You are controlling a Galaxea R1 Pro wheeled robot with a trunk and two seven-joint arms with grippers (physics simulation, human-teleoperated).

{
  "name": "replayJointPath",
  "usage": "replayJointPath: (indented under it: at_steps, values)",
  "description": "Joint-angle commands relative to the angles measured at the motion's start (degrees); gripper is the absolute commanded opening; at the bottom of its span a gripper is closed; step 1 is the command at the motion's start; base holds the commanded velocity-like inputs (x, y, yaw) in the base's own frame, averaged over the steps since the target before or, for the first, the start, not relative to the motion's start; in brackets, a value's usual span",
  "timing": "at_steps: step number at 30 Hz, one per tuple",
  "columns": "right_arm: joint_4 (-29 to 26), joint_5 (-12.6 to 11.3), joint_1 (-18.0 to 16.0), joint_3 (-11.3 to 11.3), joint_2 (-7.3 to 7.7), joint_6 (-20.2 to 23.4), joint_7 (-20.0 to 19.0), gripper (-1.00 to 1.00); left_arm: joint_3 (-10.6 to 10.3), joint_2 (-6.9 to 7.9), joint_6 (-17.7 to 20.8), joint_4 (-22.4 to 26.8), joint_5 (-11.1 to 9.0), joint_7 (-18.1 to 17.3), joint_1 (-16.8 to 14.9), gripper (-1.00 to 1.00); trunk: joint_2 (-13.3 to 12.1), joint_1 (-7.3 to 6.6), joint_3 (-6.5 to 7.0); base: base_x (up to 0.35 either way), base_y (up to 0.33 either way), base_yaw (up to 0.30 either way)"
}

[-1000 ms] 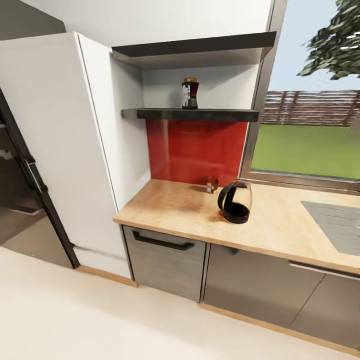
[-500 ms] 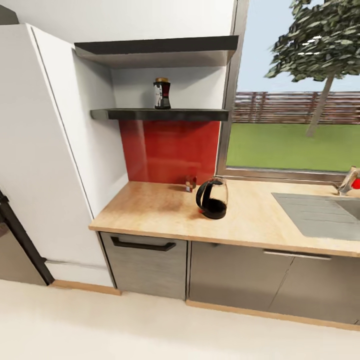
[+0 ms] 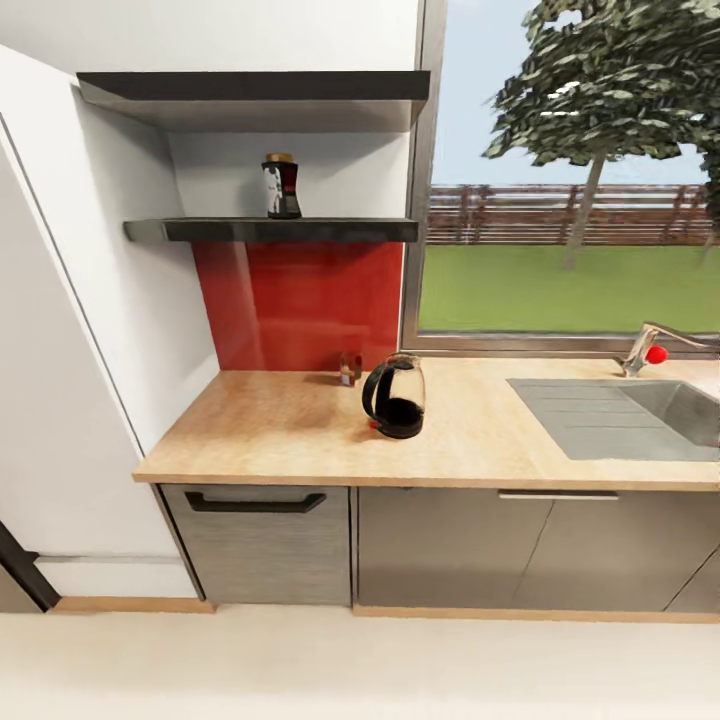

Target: Set up a coffee station on the kitchen countertop: keep the coffee maker on the countertop, move the bottle of coffee from the kitchen shelf to the counter next to the coffee maker, place a paper coffee filter on top of the coffee maker, put the saucer next to the coffee maker with the coffee cup on the saucer, and place the electric kettle next to the coffee maker.

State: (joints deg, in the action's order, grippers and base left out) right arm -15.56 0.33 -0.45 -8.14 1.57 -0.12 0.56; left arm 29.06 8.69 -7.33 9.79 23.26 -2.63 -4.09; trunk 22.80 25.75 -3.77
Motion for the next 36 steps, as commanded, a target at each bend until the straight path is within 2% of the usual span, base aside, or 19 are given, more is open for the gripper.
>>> replayJointPath:
  at_steps: [1, 8, 14, 19, 21, 24, 26, 27, 31, 33, 34, 36]
  values:
    - [0.0, 0.0, -0.1, -0.1, -0.04, 0.0, 0.1, 1.0, 0.4, 0.04, -0.2, 0.0, 0.5, -0.3, -0.1, 1.0, 0.1, 0.03, -0.13, 0.002, 0.002, -0.017]
    - [0.0, 0.0, 0.0, -0.2, -0.07, 0.0, 0.0, 1.0, 0.1, 0.39, -0.4, 1.3, 1.1, -0.5, -0.2, 1.0, 0.1, 0.03, -0.13, 0.0, 0.0, -0.004]
    - [1.7, -0.1, 0.0, -0.1, -0.21, -0.4, 0.1, 1.0, -0.4, -0.06, -2.1, 8.0, 1.6, -0.8, 0.0, 1.0, 0.1, 0.03, -0.13, 0.0, 0.0, 0.0]
    - [3.0, -0.1, -0.1, -0.2, -0.17, -0.7, 0.1, 1.0, -3.0, -0.61, -4.4, 15.9, 1.5, -1.2, -0.3, 1.0, 0.1, 0.03, -0.13, 0.0, 0.0, 0.0]
    - [3.0, -0.1, 0.0, -0.2, -0.17, -0.7, 0.1, 1.0, -3.2, -0.8, -4.5, 17.4, 1.4, -1.3, -0.3, 1.0, 0.1, 0.03, -0.13, 0.0, 0.0, 0.0]
    - [3.1, -0.1, 0.0, -0.1, -0.16, -0.8, 0.1, 1.0, -3.5, -2.04, -4.6, 23.4, 1.3, -3.0, -0.3, 1.0, 0.1, 0.03, -0.13, 0.0, 0.0, 0.0]
    - [3.1, -0.1, 0.0, -0.1, -0.16, -0.8, 0.1, 1.0, -3.5, -3.3, -4.7, 28.4, 1.3, -5.7, -0.3, 1.0, 0.1, 0.03, -0.13, 0.0, 0.0, 0.0]
    - [3.1, -0.1, 0.0, -0.2, -0.16, -0.8, 0.1, 1.0, -3.6, -4.31, -4.5, 34.2, 1.2, -10.3, -0.3, 1.0, 0.1, 0.03, -0.13, 0.0, 0.0, 0.0]
    - [3.1, -0.1, 0.0, -0.2, -0.16, -0.8, 0.1, 1.0, -3.6, -4.69, -4.3, 40.3, 0.4, -17.1, -0.3, 1.0, 0.1, 0.03, -0.13, 0.0, 0.0, 0.0]
    - [3.1, -0.1, 0.0, -0.1, -0.16, -0.8, 0.1, 1.0, -3.6, -4.77, -4.1, 43.6, -0.8, -22.2, -0.3, 1.0, 0.1, 0.03, -0.13, 0.0, 0.0, 0.0]
    - [3.1, -0.1, 0.0, -0.1, -0.16, -0.8, 0.1, 1.0, -3.6, -4.84, -3.7, 48.3, -2.4, -28.7, -0.4, 1.0, 0.1, 0.03, -0.13, 0.0, 0.0, 0.0]
    - [3.1, -0.2, 0.0, -0.1, -0.18, -0.8, 0.0, 1.0, -3.6, -4.87, -3.4, 51.3, -3.3, -31.9, -0.7, 1.0, 0.1, 0.03, -0.13, 0.0, 0.0, 0.0]
